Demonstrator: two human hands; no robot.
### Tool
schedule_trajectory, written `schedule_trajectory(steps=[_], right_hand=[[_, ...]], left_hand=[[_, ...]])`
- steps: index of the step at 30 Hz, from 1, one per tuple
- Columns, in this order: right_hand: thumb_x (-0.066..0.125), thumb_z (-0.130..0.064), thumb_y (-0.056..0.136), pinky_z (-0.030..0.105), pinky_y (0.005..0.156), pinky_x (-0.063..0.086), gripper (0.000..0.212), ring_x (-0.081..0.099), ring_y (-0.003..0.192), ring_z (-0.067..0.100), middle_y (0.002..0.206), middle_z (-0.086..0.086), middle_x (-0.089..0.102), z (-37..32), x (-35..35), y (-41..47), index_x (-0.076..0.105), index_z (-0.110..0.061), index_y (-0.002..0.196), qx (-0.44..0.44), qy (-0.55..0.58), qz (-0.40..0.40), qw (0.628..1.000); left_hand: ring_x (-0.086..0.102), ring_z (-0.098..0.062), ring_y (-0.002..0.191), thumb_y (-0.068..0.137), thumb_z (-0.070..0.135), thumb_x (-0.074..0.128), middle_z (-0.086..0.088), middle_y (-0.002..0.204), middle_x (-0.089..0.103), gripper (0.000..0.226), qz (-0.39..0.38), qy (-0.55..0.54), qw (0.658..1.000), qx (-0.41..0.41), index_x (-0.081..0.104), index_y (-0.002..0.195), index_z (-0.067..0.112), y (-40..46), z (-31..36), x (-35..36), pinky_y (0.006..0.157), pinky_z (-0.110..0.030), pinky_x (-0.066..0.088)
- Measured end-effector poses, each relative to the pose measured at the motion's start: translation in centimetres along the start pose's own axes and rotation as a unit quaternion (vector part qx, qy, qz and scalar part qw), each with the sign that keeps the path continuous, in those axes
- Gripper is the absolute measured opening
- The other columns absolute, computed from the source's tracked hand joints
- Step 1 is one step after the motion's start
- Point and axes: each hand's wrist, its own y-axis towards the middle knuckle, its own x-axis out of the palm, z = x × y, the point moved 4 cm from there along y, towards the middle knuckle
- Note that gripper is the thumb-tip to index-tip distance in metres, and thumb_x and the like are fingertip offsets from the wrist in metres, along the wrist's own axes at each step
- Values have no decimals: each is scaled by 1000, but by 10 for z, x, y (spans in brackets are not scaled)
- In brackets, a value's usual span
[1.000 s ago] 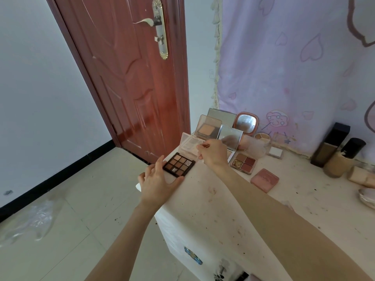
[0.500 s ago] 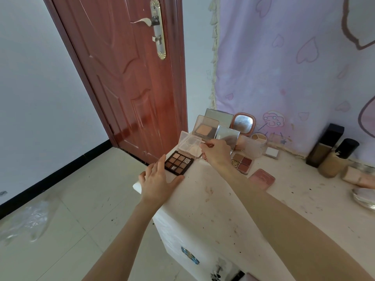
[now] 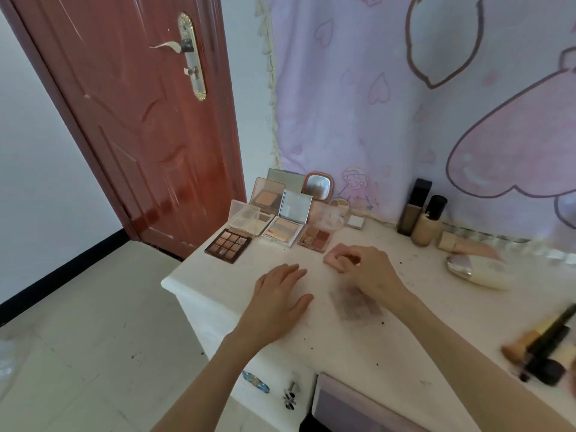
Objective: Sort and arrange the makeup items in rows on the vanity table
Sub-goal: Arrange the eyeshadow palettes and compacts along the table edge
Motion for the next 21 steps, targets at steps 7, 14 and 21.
schedule_trajectory(steps=[7,14,21], right_hand=[[51,-23,94,14,79,33,30,46,89,5,118,3,57,35,-13,-39,61,-17,122,64,-58,-43,995],[57,-21,91,7,69,41,27,57,91,8,113,-1,64,41,-15,-49,63,-16,117,93,67,-20,993],[46,-32,96,29,59,54,34,67,69,20,83,12,70,31,-14,-65,69,-7,97,217,548,-149,794]], left_hand=[[22,-4,132,77,65,53,12,143,32,77,-84,27,995,54,31,141,28,2,48,28,113,-28,6],[35,-7,124,75,42,70,11,130,40,69,-70,-122,990,22,40,134,24,3,52,21,107,-24,23],[36,2,124,77,25,73,22,135,38,62,-54,-287,956,4,41,129,35,0,54,-2,103,-16,31]])
